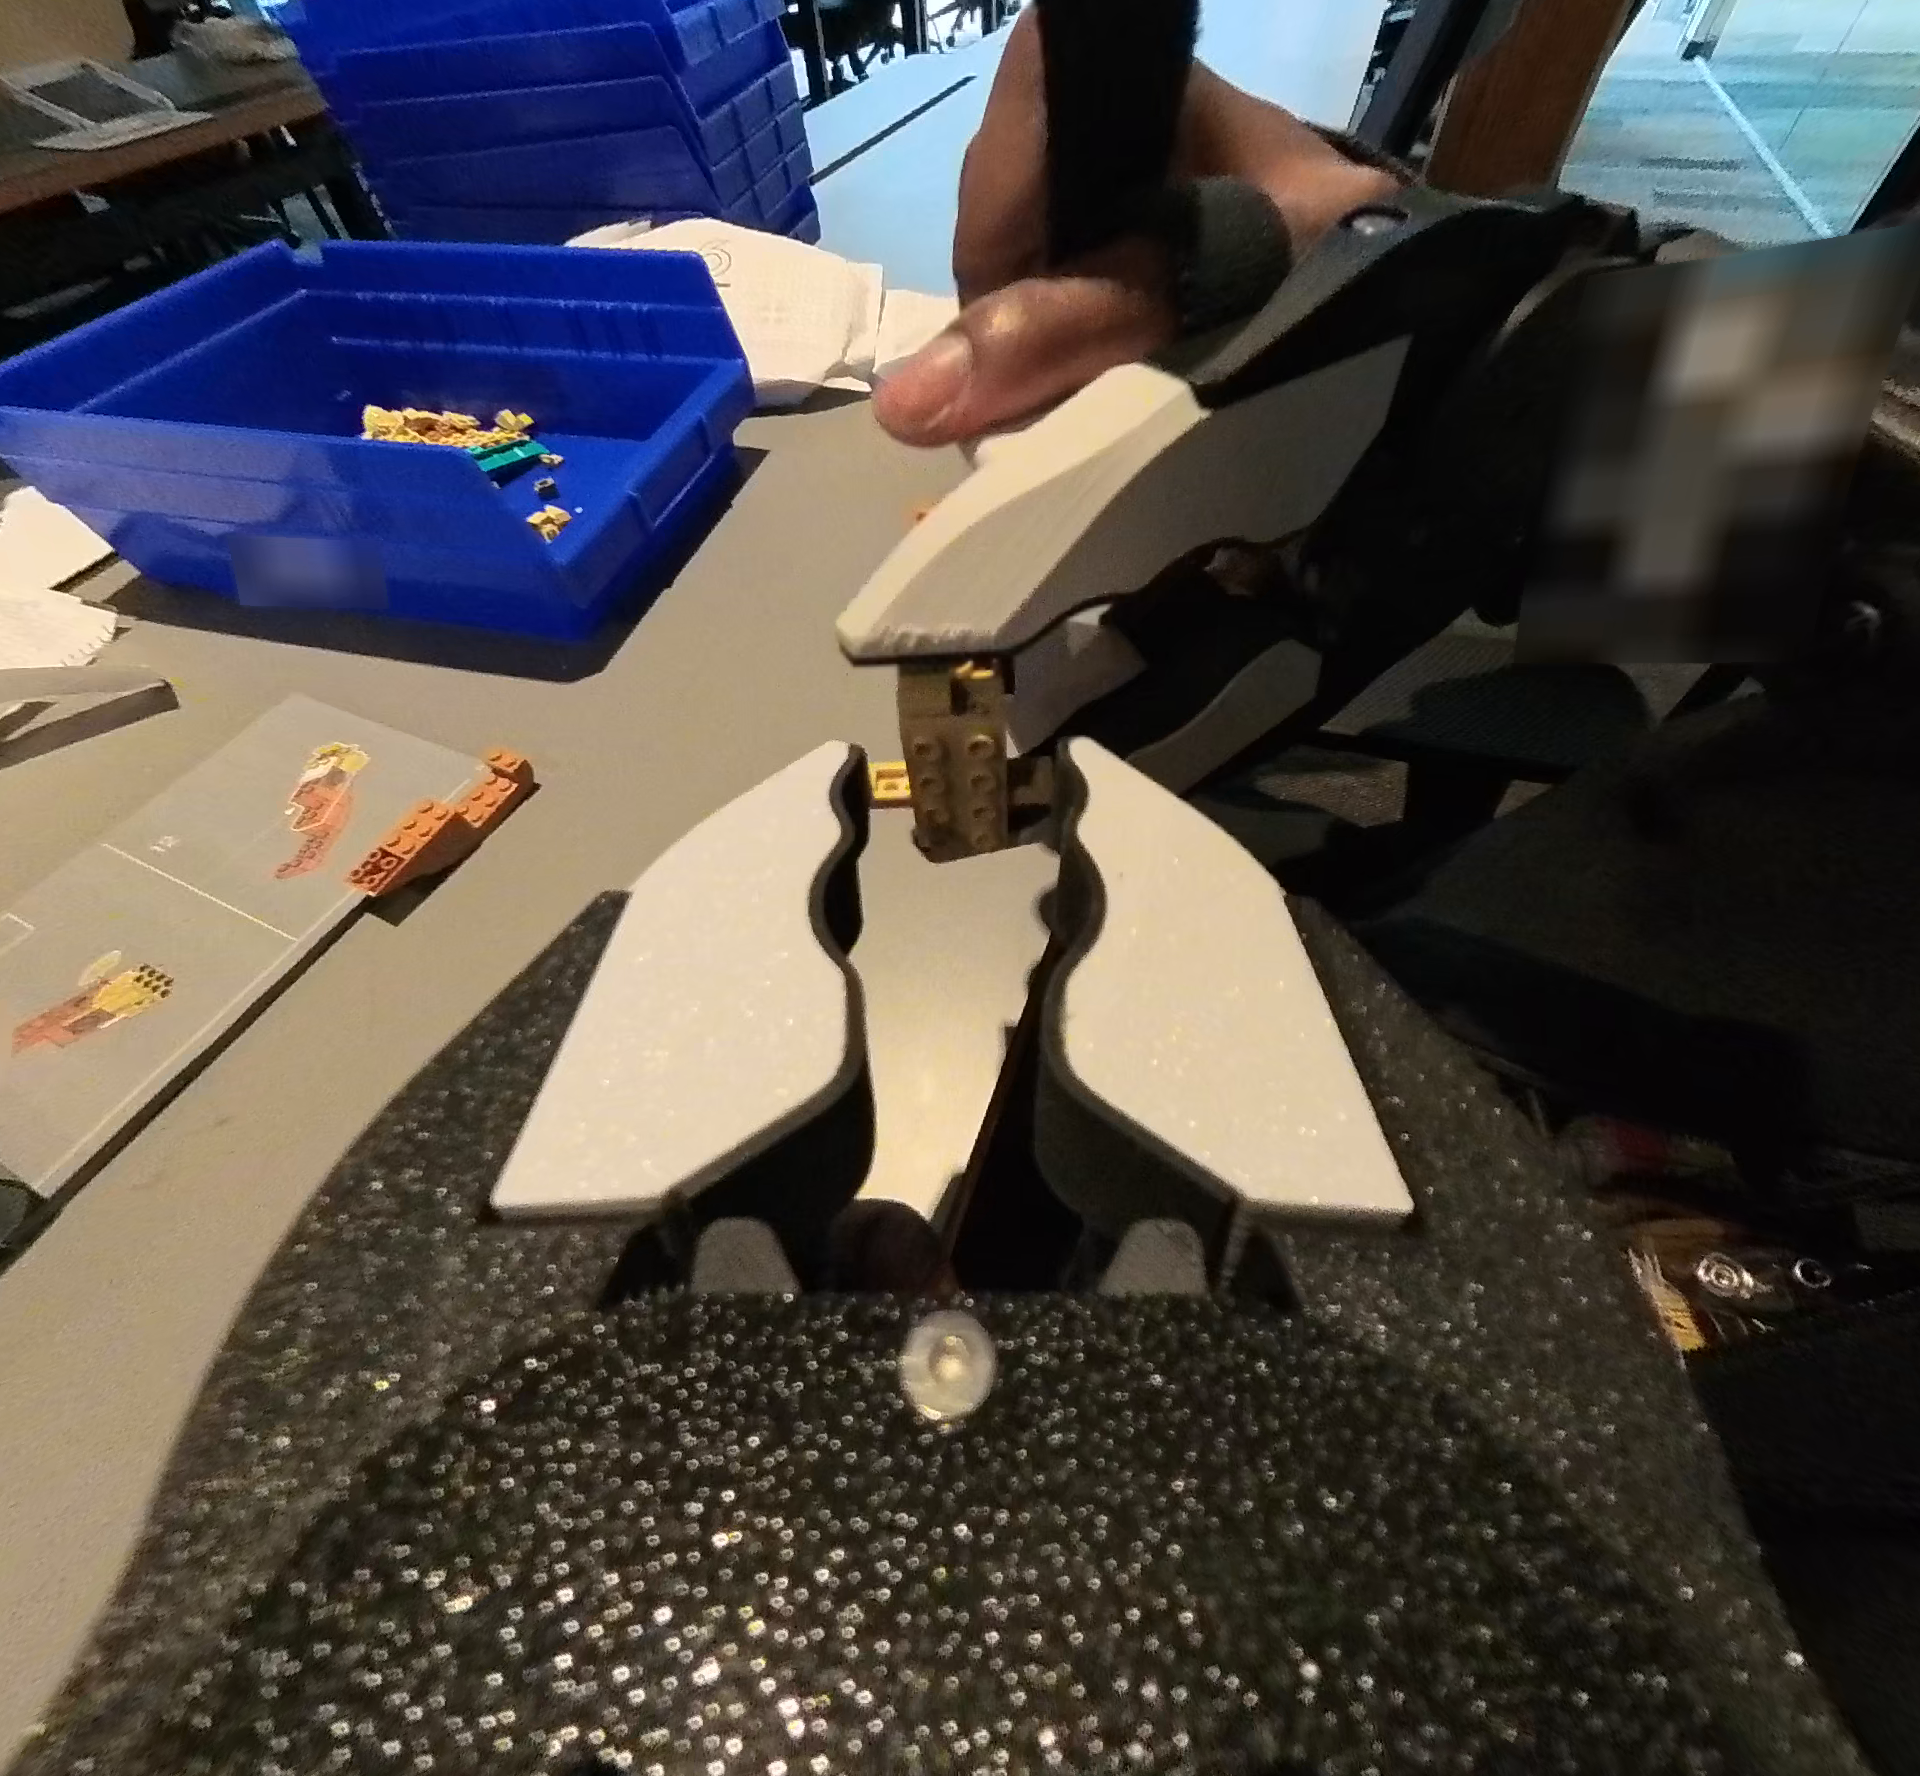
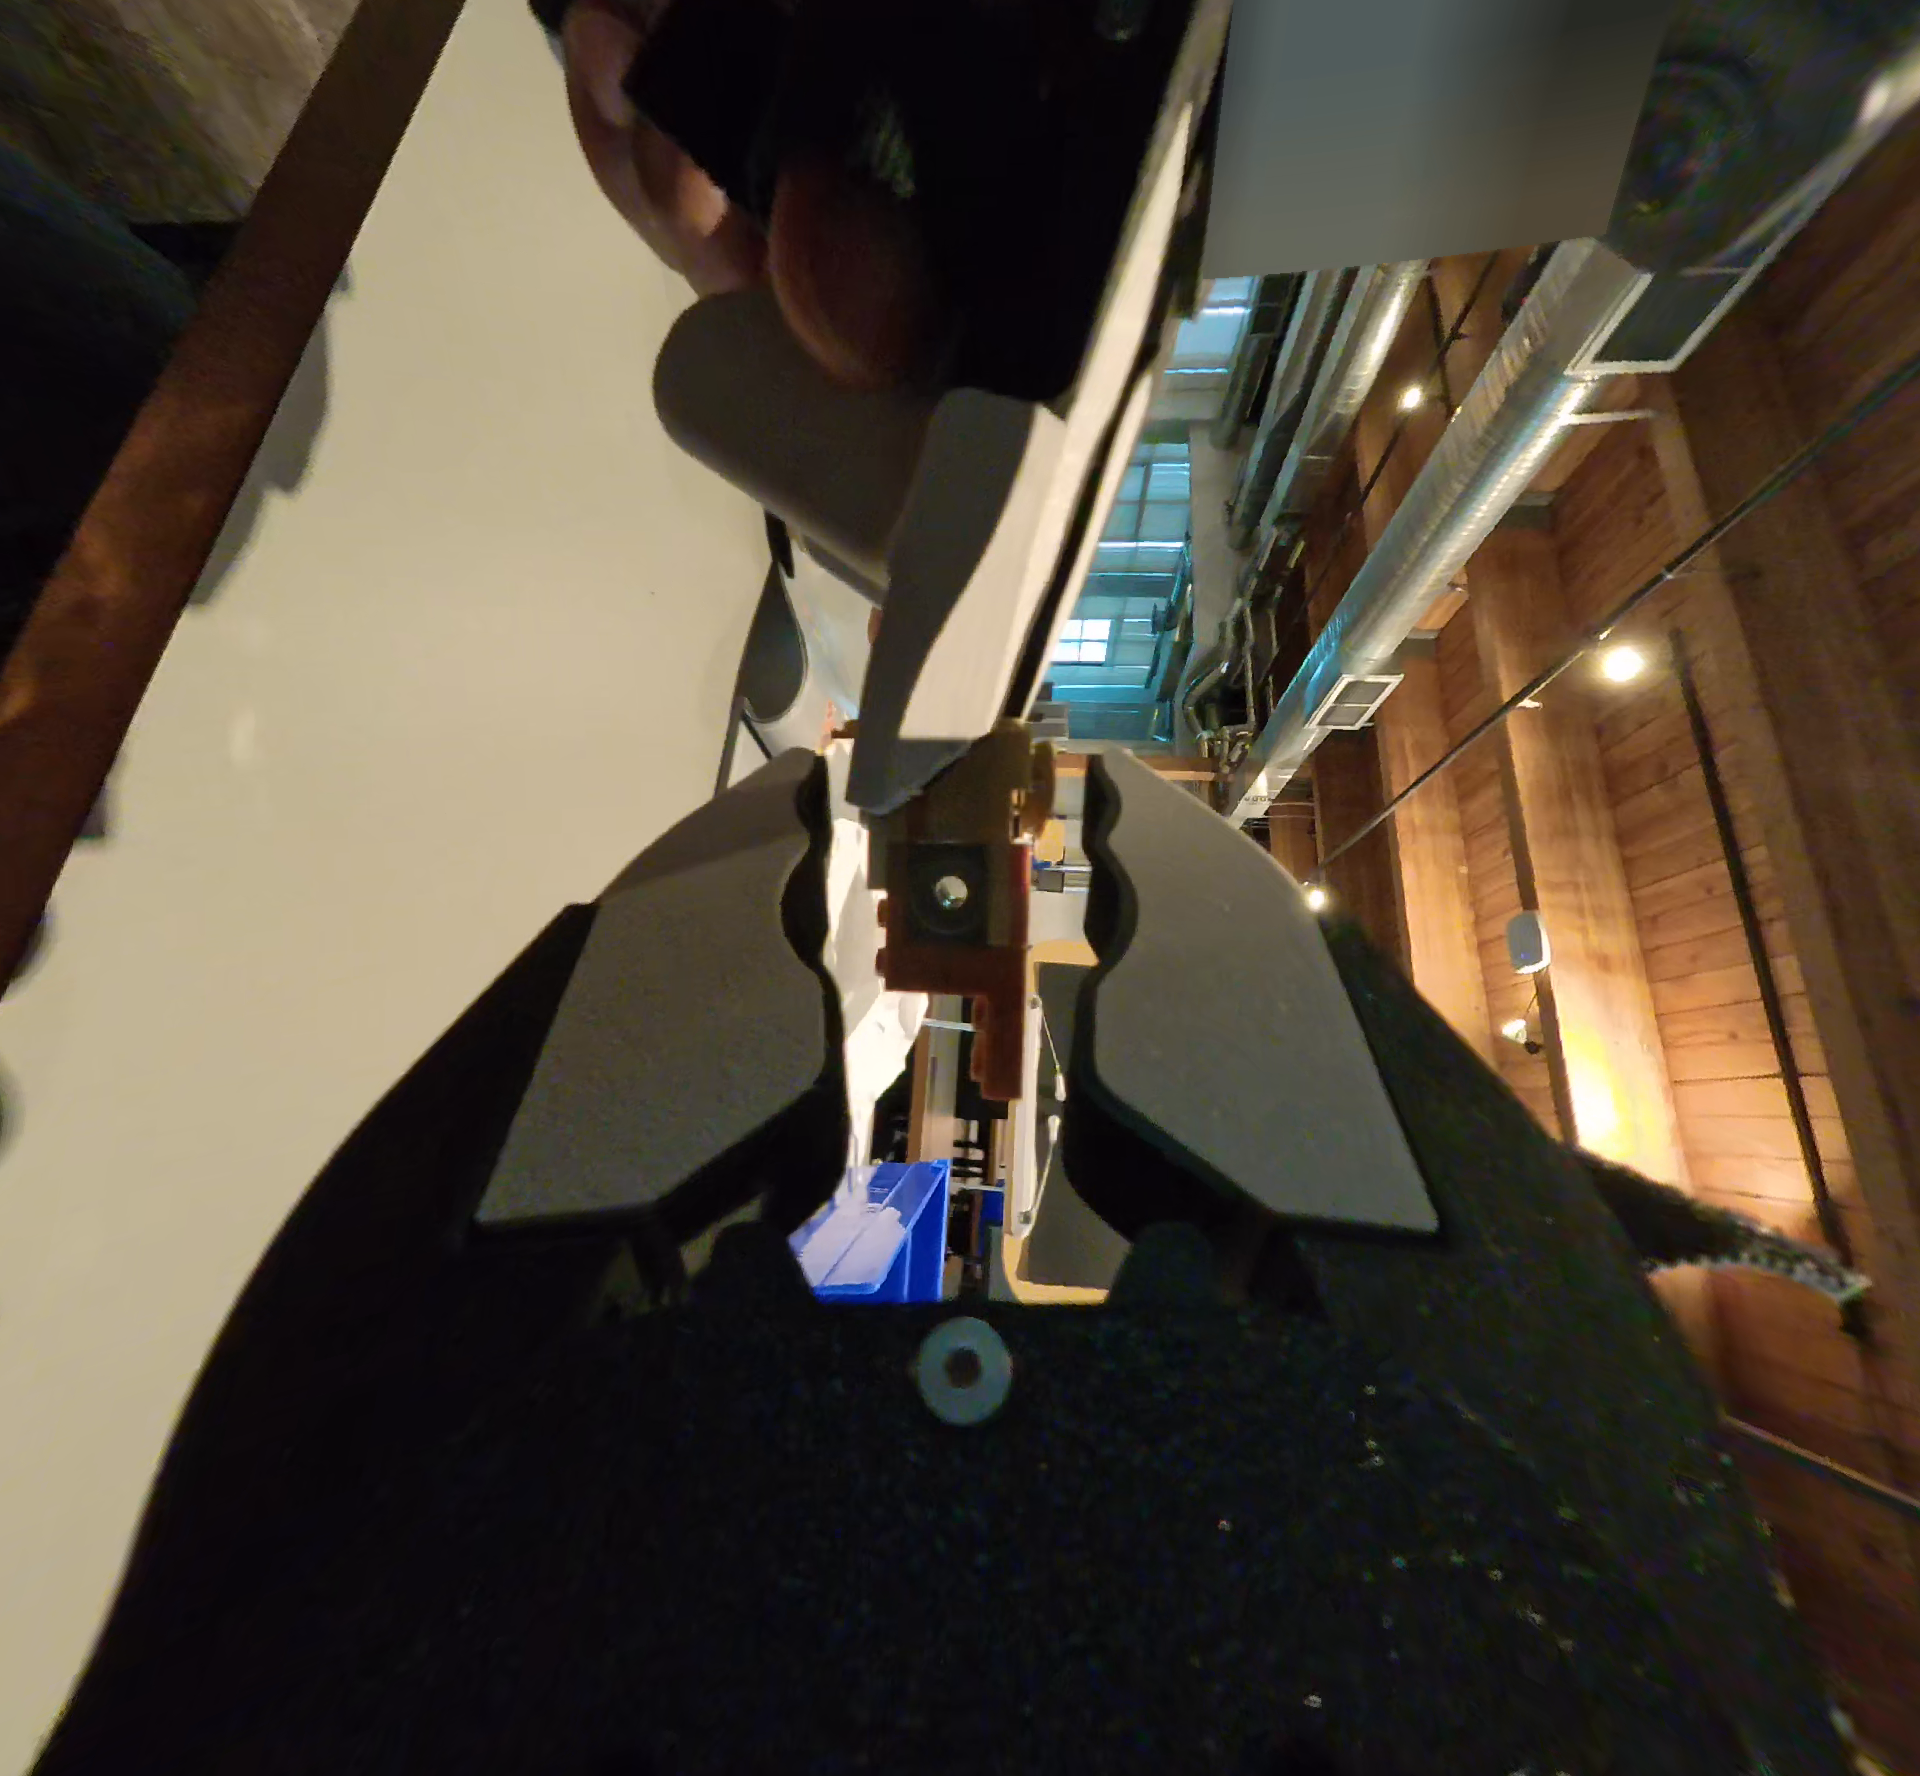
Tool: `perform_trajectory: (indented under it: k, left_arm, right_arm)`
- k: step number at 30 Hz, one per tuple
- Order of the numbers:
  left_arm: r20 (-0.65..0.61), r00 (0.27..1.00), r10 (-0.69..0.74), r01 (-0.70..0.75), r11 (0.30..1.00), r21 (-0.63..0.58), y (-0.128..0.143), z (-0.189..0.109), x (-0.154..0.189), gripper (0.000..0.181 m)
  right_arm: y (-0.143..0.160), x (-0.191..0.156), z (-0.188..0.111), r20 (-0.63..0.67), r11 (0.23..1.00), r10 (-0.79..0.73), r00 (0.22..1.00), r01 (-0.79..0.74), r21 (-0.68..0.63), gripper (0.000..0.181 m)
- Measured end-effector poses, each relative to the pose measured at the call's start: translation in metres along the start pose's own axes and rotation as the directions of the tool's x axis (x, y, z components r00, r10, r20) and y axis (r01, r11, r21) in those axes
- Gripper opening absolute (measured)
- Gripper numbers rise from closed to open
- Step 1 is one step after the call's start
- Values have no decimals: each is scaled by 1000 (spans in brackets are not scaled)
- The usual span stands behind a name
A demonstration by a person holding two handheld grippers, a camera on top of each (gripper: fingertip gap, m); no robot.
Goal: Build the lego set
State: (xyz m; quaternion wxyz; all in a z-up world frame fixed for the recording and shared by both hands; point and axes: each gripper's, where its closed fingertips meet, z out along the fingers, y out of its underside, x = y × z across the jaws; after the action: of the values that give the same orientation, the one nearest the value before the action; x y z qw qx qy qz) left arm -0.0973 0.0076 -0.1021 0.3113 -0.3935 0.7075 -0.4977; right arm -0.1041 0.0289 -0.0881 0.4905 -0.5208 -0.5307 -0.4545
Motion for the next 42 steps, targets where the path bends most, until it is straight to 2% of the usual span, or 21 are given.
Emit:
perform_trajectory:
  k: [8, 18, 24, 42]
  left_arm:
    - [-32, 999, -33, 35, 998, 45, -5, -2, 0, 33]
    - [-47, 998, -39, 41, 998, 52, -6, -1, 3, 33]
    - [-46, 998, -40, 42, 998, 49, -5, 0, 2, 33]
    - [-44, 998, -41, 43, 999, 33, -3, 1, 3, 33]
  right_arm:
    - [4, 6, -6, 27, 988, 154, 988, -153, -7, 47]
    - [5, 3, -5, 93, 982, 190, 977, -188, -32, 43]
    - [6, -2, -4, 117, 986, 167, 979, -163, -42, 39]
    - [7, -2, -3, 78, 997, 57, 995, -52, -55, 34]
